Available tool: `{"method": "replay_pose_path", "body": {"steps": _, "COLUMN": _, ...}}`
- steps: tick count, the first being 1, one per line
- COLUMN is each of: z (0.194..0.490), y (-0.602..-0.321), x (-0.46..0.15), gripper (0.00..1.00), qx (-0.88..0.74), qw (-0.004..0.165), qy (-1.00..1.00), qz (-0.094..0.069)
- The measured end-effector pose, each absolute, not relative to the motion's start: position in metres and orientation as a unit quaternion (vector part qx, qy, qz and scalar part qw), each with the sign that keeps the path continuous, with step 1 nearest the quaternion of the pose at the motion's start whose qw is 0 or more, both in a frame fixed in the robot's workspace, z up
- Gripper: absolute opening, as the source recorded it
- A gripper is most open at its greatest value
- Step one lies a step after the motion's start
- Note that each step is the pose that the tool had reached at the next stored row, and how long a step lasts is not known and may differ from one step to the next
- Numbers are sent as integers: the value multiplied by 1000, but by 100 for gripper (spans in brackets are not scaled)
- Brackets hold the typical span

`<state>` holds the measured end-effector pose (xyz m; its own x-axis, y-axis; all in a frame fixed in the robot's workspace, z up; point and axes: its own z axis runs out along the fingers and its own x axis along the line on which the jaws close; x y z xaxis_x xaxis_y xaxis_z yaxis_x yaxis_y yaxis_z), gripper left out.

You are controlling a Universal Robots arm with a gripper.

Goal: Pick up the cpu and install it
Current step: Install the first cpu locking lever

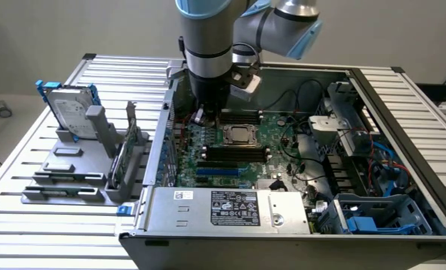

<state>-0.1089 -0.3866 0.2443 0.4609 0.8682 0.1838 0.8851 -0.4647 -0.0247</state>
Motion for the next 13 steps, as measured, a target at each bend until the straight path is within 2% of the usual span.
{"method": "replay_pose_path", "body": {"steps": 8, "z": 247, "y": -386, "x": -109, "gripper": 11, "qx": -817, "qw": 62, "qy": -570, "qz": -68}}
{"method": "replay_pose_path", "body": {"steps": 13, "z": 247, "y": -382, "x": -110, "gripper": 11, "qx": -808, "qw": 49, "qy": -584, "qz": -57}}
